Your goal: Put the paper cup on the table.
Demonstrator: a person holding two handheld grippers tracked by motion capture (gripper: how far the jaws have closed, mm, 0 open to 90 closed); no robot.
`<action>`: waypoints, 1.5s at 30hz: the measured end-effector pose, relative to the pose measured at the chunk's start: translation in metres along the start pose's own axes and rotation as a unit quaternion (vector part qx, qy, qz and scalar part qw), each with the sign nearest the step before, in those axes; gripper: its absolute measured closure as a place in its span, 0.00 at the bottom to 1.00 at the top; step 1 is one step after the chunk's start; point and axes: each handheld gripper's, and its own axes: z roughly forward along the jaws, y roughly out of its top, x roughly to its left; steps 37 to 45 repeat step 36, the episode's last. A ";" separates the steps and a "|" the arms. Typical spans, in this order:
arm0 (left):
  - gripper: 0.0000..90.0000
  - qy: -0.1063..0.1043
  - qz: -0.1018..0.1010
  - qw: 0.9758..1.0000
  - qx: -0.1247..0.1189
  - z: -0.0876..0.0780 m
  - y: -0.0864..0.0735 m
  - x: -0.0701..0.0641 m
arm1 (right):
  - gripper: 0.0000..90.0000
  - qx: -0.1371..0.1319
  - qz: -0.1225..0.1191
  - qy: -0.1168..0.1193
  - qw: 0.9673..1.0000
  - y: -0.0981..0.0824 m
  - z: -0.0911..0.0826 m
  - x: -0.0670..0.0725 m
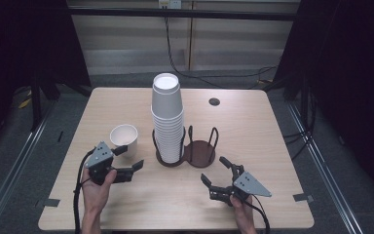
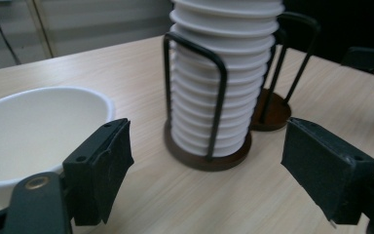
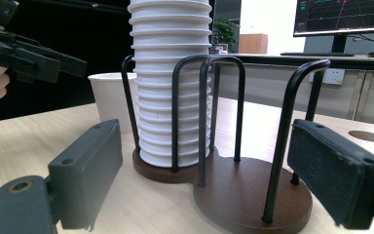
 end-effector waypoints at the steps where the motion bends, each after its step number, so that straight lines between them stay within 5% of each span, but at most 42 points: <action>1: 0.20 0.004 0.000 1.000 -0.006 0.001 -0.002 -0.003 | 0.14 0.000 0.000 0.000 1.000 0.000 0.000 0.000; 8: 0.20 0.002 0.018 1.000 -0.007 0.012 -0.012 -0.021 | 0.14 0.000 0.000 0.000 1.000 0.000 0.000 0.000; 10: 0.20 -0.005 0.012 1.000 -0.024 0.016 -0.016 -0.028 | 0.14 0.000 0.000 -0.001 1.000 0.000 0.000 0.000; 11: 0.20 -0.015 -0.009 0.999 -0.031 0.019 -0.018 -0.030 | 0.14 0.001 0.000 -0.001 1.000 0.000 0.000 0.000; 14: 0.20 0.021 0.008 0.999 -0.035 0.025 -0.024 -0.041 | 0.14 0.001 0.001 -0.002 1.000 0.000 0.000 0.000; 16: 0.20 0.006 -0.001 0.999 -0.049 0.028 -0.029 -0.047 | 0.14 0.001 0.000 -0.002 1.000 0.000 0.000 0.000; 19: 0.20 0.017 0.008 0.998 -0.057 0.030 -0.040 -0.054 | 0.14 0.001 0.000 -0.002 1.000 0.000 0.000 0.000; 25: 0.19 0.021 0.002 0.994 -0.107 0.022 -0.056 -0.057 | 0.14 0.002 0.001 -0.004 1.000 0.000 0.000 0.000; 28: 0.19 0.018 0.024 0.992 -0.121 0.018 -0.058 -0.057 | 0.14 0.002 0.001 -0.004 1.000 0.000 0.000 0.000; 31: 0.19 0.022 0.039 0.988 -0.146 0.015 -0.061 -0.062 | 0.14 0.002 0.001 -0.005 1.000 0.000 0.000 0.000; 33: 0.19 0.027 0.032 0.985 -0.167 0.011 -0.064 -0.060 | 0.14 0.002 0.001 -0.005 1.000 0.000 0.000 0.000; 45: 0.18 0.039 0.032 0.985 -0.162 0.011 -0.064 -0.061 | 0.14 0.002 0.001 -0.006 1.000 0.000 0.000 0.000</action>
